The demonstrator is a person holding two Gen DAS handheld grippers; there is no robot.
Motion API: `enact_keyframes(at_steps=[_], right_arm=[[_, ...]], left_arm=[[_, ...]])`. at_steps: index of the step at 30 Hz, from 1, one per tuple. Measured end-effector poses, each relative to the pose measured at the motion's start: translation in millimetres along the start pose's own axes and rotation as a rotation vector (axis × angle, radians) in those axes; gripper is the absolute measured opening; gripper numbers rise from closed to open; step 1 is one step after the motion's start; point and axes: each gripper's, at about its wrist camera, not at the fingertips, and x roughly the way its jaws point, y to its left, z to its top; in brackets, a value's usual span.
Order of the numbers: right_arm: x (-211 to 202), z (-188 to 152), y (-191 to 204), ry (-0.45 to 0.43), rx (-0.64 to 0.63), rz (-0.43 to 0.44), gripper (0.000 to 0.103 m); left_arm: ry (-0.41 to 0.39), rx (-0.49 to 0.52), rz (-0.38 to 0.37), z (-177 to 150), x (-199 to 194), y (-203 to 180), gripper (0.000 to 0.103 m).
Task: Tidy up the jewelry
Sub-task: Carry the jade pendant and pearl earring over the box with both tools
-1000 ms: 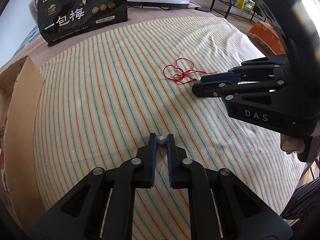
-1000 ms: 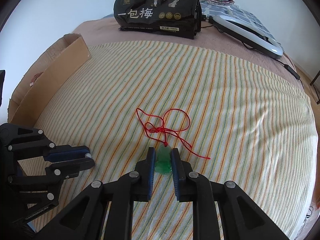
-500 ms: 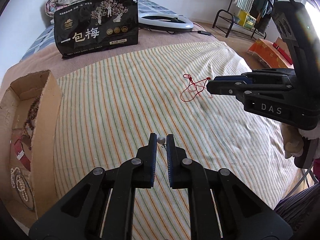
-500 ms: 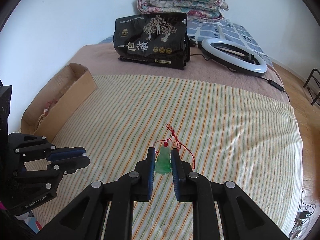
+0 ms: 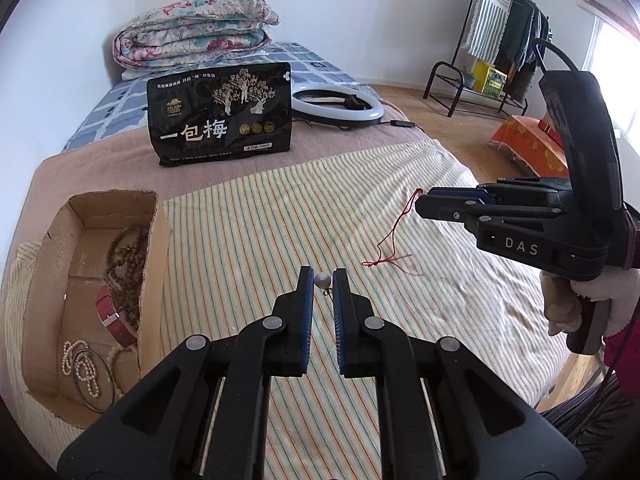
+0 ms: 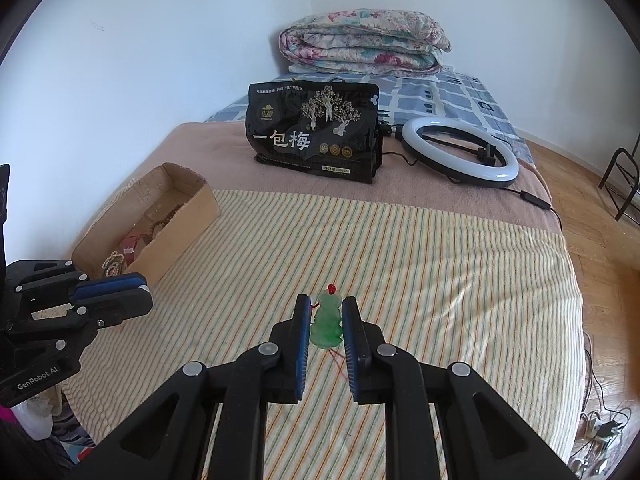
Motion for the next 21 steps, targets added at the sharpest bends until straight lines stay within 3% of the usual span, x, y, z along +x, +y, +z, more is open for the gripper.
enact_keyframes(at_steps=[10,21], right_arm=[[-20.8,15.1,25.8,-0.052,-0.009,0.031,0.014],[-24.4,41.7,67.7,-0.094,-0.053,0.093,0.014]], left_arm=[[-0.073,0.005,0.037,3.8,-36.5,16.4,0.008],[-0.126,-0.032,0.133,4.3,-69.2,66.3,0.008]])
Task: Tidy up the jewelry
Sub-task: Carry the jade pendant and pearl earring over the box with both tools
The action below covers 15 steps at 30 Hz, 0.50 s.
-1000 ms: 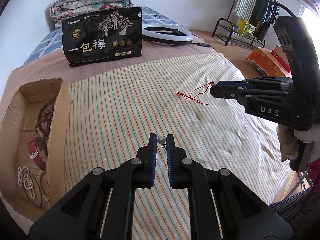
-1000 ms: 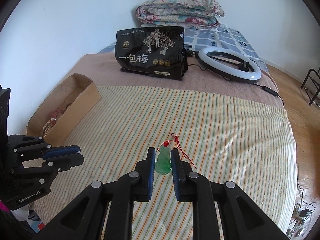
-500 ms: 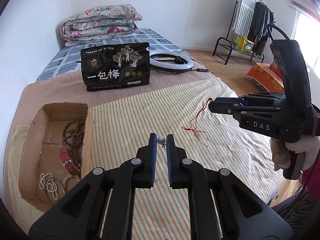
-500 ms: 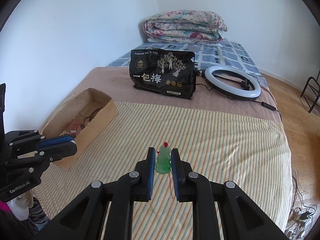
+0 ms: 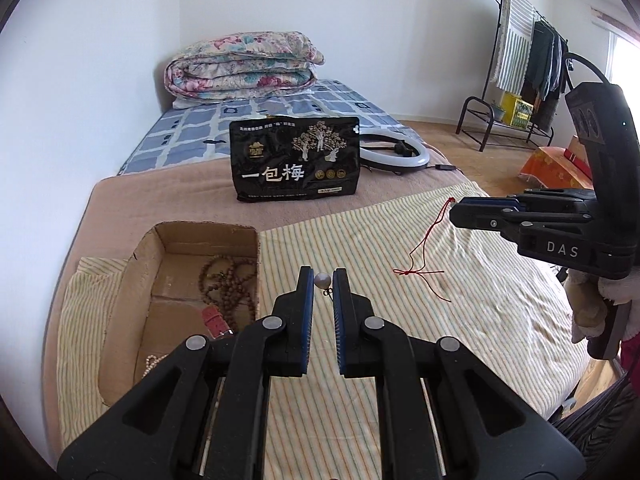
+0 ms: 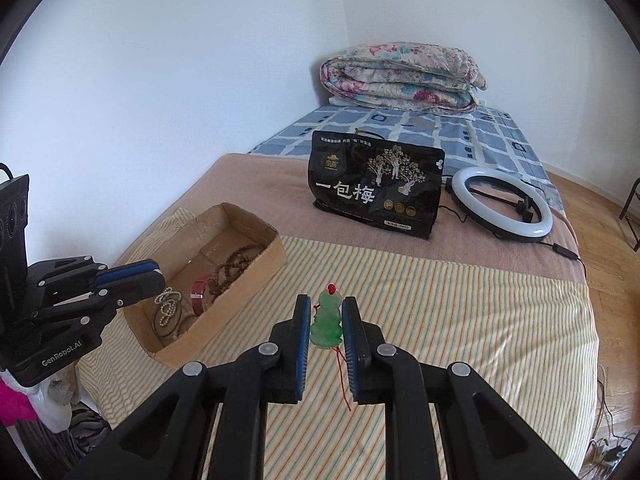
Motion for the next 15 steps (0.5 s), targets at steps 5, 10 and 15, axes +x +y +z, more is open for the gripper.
enact_keyframes(at_steps=[5,10,15], right_arm=[[6.0,13.8,20.8,-0.014,-0.024,0.032,0.014],[14.8,27.1,39.5,-0.028,-0.03,0.071,0.014],[27.1,39.4,59.3,-0.037,-0.042,0.104,0.014]], left_arm=[[-0.013,-0.022,0.051,0.6,-9.2,28.2,0.008],[-0.013,-0.044,0.097,-2.7,-13.5,55.5,0.008],[-0.008,-0.072,0.135,-7.5,-16.5,81.1,0.008]])
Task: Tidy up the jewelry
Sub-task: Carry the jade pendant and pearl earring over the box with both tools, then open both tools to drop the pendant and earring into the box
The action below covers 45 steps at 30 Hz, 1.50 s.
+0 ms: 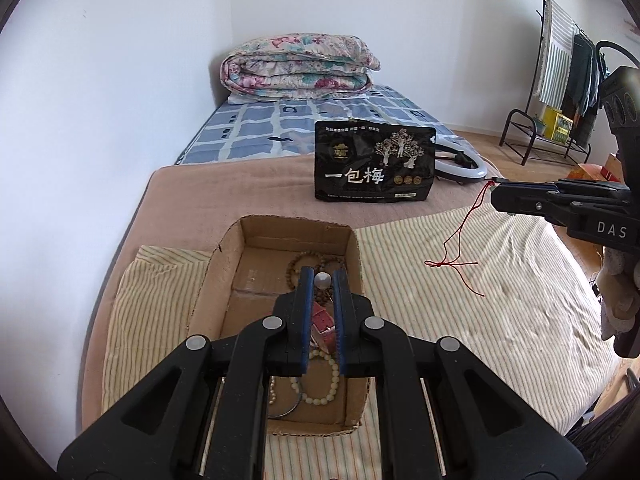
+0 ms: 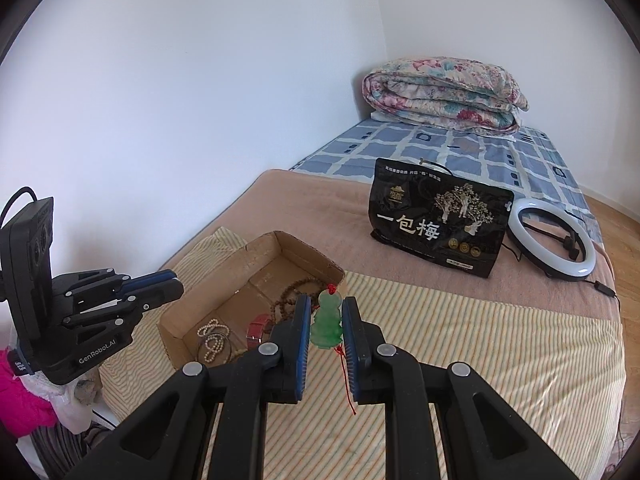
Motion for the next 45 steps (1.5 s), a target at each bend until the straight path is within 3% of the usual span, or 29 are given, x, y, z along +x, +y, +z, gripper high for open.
enact_keyframes(at_steps=[10,19,42,45], right_arm=[[30.3,26.4,35.0,-0.007,-0.035,0.059,0.014],[64.4,44.0,56.8,0.012,-0.041,0.107,0.014],[141.3,35.1,72.5,0.124,-0.035,0.12,0.015],[143.0,33.4,71.8,0.129,-0.031,0.114,0.021]], left_arm=[[0.027,-0.052,0.049,-10.2,6.8,39.4,0.008],[0.055,-0.058,0.062,-17.9,19.1,50.3,0.008],[0.1,-0.068,0.064,-28.2,36.5,59.0,0.008],[0.105,-0.067,0.061,-28.5,36.9,59.2,0.008]])
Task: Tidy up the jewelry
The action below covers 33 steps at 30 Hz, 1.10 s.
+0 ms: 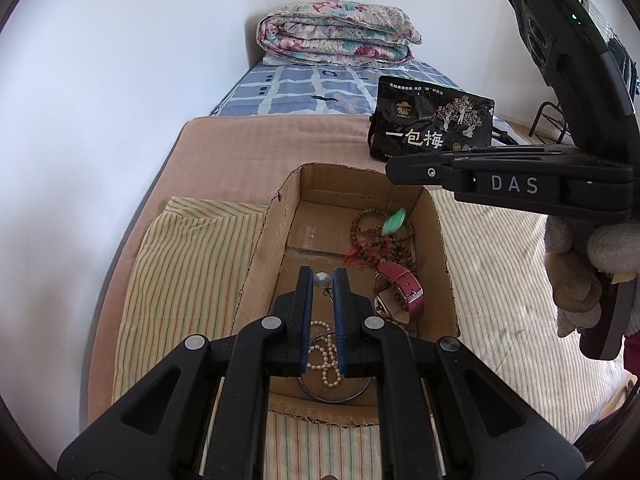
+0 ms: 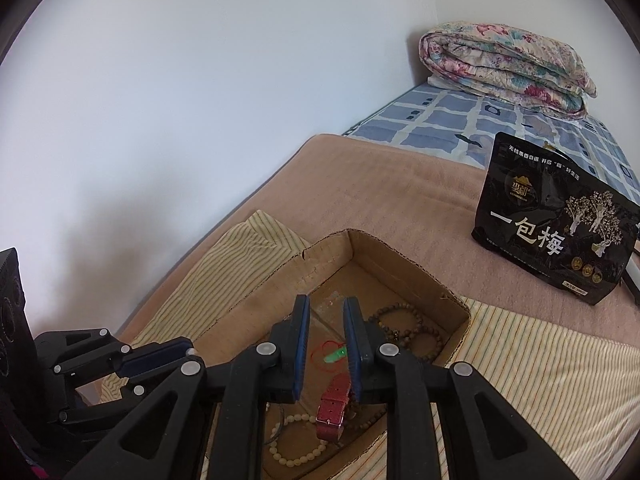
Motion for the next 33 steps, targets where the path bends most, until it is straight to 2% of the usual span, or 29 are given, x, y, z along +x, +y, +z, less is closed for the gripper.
enact_keyframes(at_steps=[3,4,5,6,7,8,9,20,33], right_arm=[[-1.2,-1.7,0.4,-0.003,0.004,-0.005,0.03],[-1.7,-1.8,0.4,-0.004,0.003,-0.01,0.031],[-2.4,-2.0,0.4,-0.005,0.003,-0.015,0.036],[-3.3,-2.4,0.5,-0.006,0.002,-0.02,0.044],[-4.7,-2.8,0.4,-0.01,0.002,-0.026,0.048],[-6.4,-3.3,0.4,-0.016,0.003,-0.033,0.055],[-8.2,-3.6,0.3,-0.021,0.004,-0.037,0.058],[-39.5,-9.3,10.1,-0.06,-0.022,-0.076,0.058],[-111.1,-25.6,25.7,-0.143,-0.046,-0.119,0.06]], left_arm=[[0.008,0.01,0.004,-0.4,1.9,-1.7,0.01],[0.012,0.012,0.001,-0.9,2.5,-2.6,0.022],[0.012,0.014,0.001,-1.3,2.7,-3.4,0.043],[0.004,0.014,0.004,-1.6,1.5,-4.2,0.051],[-0.008,0.013,0.007,-1.8,-0.4,-4.5,0.054],[-0.013,0.014,0.007,-1.2,-1.9,-5.0,0.055],[-0.015,0.015,0.006,-0.5,-3.3,-5.2,0.055],[-0.051,0.004,0.018,3.6,-25.5,-7.4,0.054],[-0.117,-0.002,0.034,4.2,-78.4,-22.1,0.055]])
